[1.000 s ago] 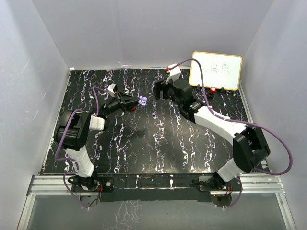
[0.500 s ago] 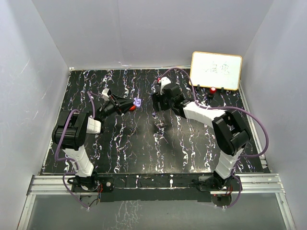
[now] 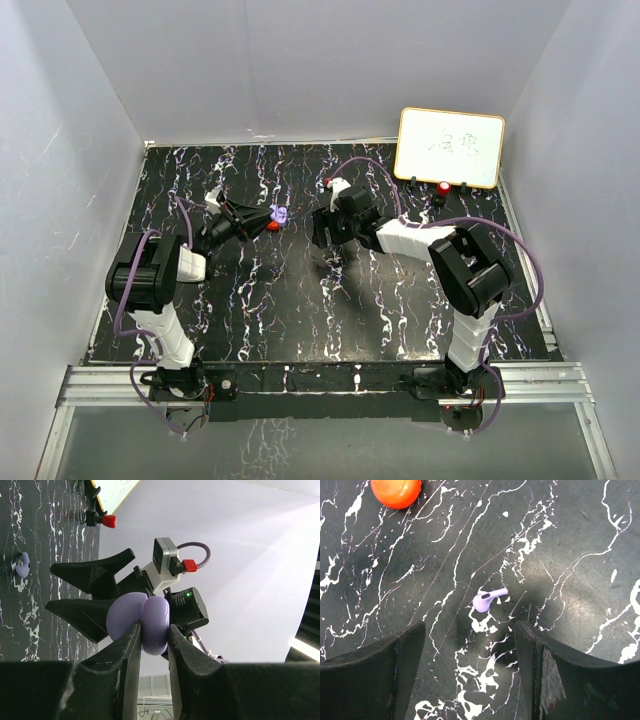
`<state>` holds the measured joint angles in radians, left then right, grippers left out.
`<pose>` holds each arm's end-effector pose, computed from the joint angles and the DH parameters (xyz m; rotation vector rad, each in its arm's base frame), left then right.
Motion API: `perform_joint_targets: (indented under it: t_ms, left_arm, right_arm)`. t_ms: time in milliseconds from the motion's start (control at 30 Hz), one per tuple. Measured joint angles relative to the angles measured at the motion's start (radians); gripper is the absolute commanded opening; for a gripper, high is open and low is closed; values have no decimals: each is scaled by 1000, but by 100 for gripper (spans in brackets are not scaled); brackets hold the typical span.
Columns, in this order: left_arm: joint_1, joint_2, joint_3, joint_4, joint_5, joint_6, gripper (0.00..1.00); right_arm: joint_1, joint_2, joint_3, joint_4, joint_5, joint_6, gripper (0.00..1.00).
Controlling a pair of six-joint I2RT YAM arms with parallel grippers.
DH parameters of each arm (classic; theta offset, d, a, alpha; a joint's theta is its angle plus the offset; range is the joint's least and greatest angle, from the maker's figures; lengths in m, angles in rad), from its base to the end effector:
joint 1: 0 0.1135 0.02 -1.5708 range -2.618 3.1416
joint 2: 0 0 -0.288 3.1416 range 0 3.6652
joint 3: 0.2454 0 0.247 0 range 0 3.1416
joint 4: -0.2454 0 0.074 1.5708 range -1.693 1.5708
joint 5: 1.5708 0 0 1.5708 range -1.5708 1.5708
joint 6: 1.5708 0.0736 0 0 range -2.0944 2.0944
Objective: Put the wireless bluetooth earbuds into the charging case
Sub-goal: Pick up the earbud from the center of the board.
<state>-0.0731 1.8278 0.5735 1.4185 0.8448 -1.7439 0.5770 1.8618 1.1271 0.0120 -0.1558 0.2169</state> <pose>0.3411 -0.0802 0.2031 -0.6301 1.7370 -1.9695 0.3547 0.2445 0.1763 -0.5029 2.2998 0.5800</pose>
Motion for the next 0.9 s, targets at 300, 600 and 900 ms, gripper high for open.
perform_joint_targets:
  t_ms: [300, 600, 900]
  left_arm:
    - [16, -30, 0, -3, 1, 14, 0]
    - [31, -35, 0, -2, 2, 15, 0]
    - [40, -35, -2, -1, 4, 10, 0]
  right_arm:
    - [13, 24, -11, 47, -31, 30, 69]
    - [19, 69, -10, 76, -39, 47, 68]
    - [43, 103, 25, 97, -42, 53, 68]
